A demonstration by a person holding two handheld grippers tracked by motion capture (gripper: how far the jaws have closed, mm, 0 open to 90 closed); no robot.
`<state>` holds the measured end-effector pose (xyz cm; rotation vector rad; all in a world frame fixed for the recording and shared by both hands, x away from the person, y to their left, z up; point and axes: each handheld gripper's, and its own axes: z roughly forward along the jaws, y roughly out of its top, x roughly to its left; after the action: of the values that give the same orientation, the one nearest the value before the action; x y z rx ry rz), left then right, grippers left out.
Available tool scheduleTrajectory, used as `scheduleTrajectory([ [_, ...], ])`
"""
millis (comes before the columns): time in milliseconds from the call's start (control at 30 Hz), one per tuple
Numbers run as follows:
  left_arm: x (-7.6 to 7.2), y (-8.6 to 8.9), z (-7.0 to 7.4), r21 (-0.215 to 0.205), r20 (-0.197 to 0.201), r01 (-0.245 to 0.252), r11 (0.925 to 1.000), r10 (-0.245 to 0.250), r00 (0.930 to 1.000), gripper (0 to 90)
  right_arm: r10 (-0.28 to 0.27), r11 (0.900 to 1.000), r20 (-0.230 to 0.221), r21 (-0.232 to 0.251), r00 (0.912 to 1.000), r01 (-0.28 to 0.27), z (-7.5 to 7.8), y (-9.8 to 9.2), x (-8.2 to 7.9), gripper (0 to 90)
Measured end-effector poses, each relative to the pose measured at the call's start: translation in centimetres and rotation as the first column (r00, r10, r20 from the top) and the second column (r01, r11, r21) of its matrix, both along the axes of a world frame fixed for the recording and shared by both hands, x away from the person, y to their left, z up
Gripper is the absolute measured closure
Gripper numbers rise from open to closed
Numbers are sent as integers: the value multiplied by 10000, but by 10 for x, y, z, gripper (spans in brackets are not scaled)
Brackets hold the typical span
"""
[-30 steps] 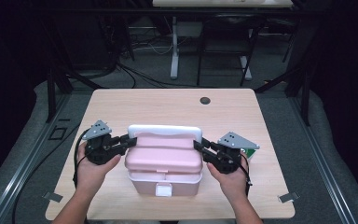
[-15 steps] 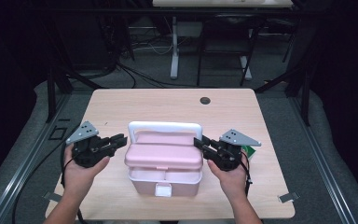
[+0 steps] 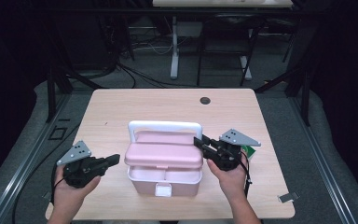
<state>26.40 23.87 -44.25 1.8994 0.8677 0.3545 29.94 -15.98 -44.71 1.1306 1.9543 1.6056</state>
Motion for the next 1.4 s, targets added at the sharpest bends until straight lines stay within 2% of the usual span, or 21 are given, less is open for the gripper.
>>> scheduleTrajectory([
  [300, 3, -23, -19, 365, -540, 560, 9978, -540, 9971, 900, 12, 10000, -8, 20, 10000, -12, -1, 0, 0, 741],
  [400, 6, -31, -21, 330, -619, 716, 9969, -694, 9957, 900, 13, 10000, -18, 24, 10000, -13, -1, 0, 0, 741],
  [567, 7, -36, -16, 155, -552, 856, 9962, -846, 9949, 900, 13, 10000, -37, 10, 10000, -13, -1, 0, -1, 740],
  [767, 7, -41, -14, 166, -514, 997, 9949, -987, 9938, 900, 51, 10000, 9, 20, 10000, -51, -2, -1, -1, 740],
  [867, 8, -41, -12, 107, -429, 870, 9961, -865, 9953, 900, 30, 10000, -34, 65, 10000, -30, -3, -1, -1, 740],
  [1000, 9, -41, -11, 1, -501, 843, 9964, -842, 9952, 900, 3, 10000, -16, 59, 10000, -3, -3, -1, -1, 730],
  [1133, 9, -40, -11, 13, -494, 848, 9964, -847, 9952, 900, -74, 9995, -114, 301, 9999, 78, -3, -5, -2, 688],
  [1400, 13, -39, -4, -102, -494, 877, 9961, -881, 9949, 900, -210, 9996, 78, 170, 9997, 209, 0, -18, -15, 702],
])
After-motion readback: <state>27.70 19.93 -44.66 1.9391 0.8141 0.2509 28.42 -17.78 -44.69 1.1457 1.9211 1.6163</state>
